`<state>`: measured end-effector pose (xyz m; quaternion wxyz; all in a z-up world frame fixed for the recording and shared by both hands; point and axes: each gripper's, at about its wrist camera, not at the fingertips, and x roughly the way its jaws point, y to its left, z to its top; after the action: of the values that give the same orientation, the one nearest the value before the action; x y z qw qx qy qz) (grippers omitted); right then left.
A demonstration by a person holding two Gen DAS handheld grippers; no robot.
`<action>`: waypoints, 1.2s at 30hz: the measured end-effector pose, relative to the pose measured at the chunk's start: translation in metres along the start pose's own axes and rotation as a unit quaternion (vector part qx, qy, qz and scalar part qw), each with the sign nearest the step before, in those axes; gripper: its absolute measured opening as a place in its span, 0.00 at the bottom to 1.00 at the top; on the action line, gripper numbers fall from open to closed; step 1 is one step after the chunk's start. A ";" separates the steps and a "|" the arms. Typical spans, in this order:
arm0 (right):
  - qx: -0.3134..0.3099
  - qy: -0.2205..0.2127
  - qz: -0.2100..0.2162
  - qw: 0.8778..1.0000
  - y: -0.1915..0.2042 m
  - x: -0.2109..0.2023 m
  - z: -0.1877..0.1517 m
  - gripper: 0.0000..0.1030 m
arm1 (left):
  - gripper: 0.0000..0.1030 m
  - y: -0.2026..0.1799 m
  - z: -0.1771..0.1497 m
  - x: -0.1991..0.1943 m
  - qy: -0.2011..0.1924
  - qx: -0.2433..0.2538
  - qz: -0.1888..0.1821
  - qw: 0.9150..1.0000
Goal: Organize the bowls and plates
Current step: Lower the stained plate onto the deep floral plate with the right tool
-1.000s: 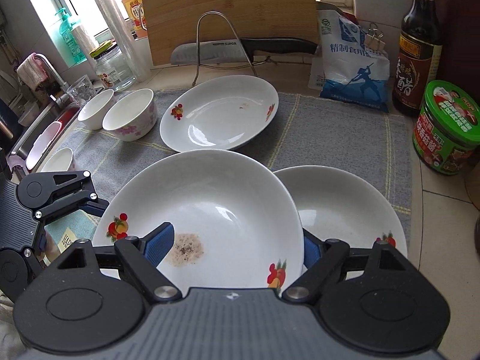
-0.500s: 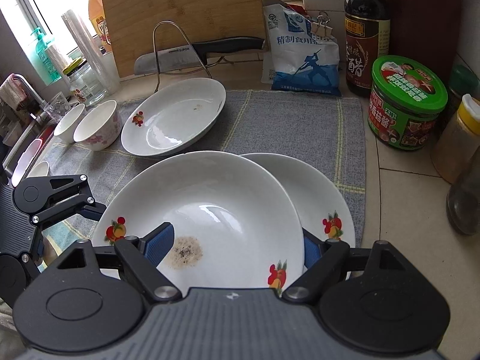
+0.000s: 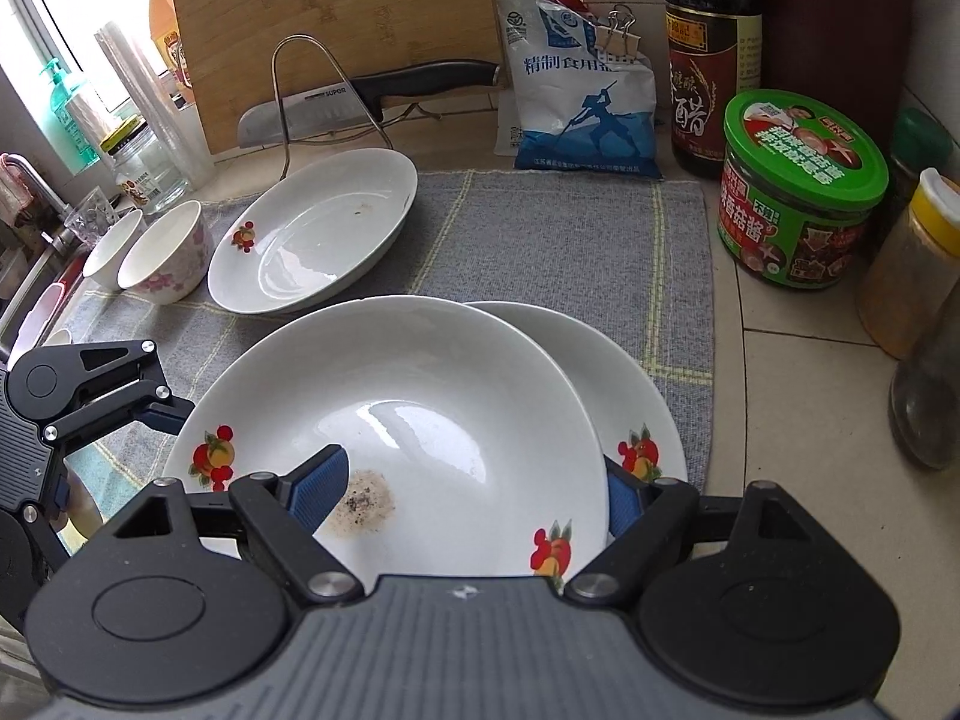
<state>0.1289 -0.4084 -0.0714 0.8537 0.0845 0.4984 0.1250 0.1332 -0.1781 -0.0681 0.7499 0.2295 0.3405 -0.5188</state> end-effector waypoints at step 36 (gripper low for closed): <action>0.050 -0.007 -0.031 0.998 -0.012 -0.023 -0.023 0.86 | 0.89 0.015 0.007 0.022 0.011 0.010 -0.012 1.000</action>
<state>0.0994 -0.4258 -0.0671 0.8552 0.1124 0.5008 0.0724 0.1546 -0.1914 -0.0797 0.7376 0.2381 0.3464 -0.5284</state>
